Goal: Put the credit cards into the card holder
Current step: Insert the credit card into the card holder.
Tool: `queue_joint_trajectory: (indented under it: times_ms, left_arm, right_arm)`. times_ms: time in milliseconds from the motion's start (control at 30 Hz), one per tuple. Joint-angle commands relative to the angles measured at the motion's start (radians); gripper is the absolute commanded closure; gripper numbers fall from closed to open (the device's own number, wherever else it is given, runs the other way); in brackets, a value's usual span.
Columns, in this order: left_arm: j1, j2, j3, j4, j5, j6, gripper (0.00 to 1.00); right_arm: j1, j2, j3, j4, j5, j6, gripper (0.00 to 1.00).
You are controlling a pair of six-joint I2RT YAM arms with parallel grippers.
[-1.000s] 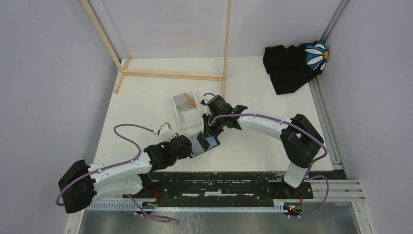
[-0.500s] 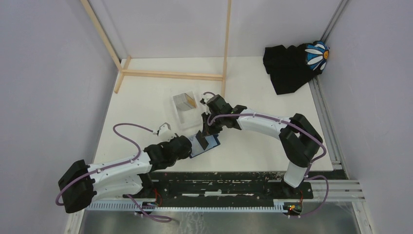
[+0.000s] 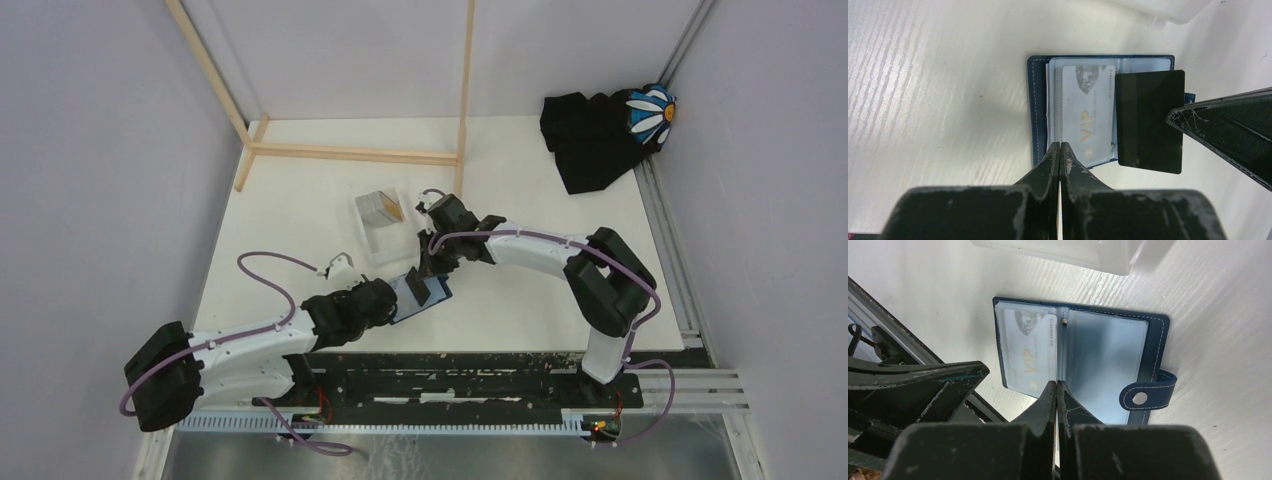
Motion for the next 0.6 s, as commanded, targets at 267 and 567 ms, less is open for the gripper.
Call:
queue_joint_trajectory:
  times_ms: [267, 567]
  left_arm:
    - [-0.004, 0.025, 0.015, 0.040, -0.033, -0.036, 0.97]
    - [-0.006, 0.027, 0.004, 0.035, -0.027, -0.045, 0.97]
  right_arm:
    - [-0.011, 0.017, -0.016, 0.069, -0.043, 0.024, 0.99]
    - [-0.014, 0.016, -0.027, 0.076, -0.052, 0.028, 0.99]
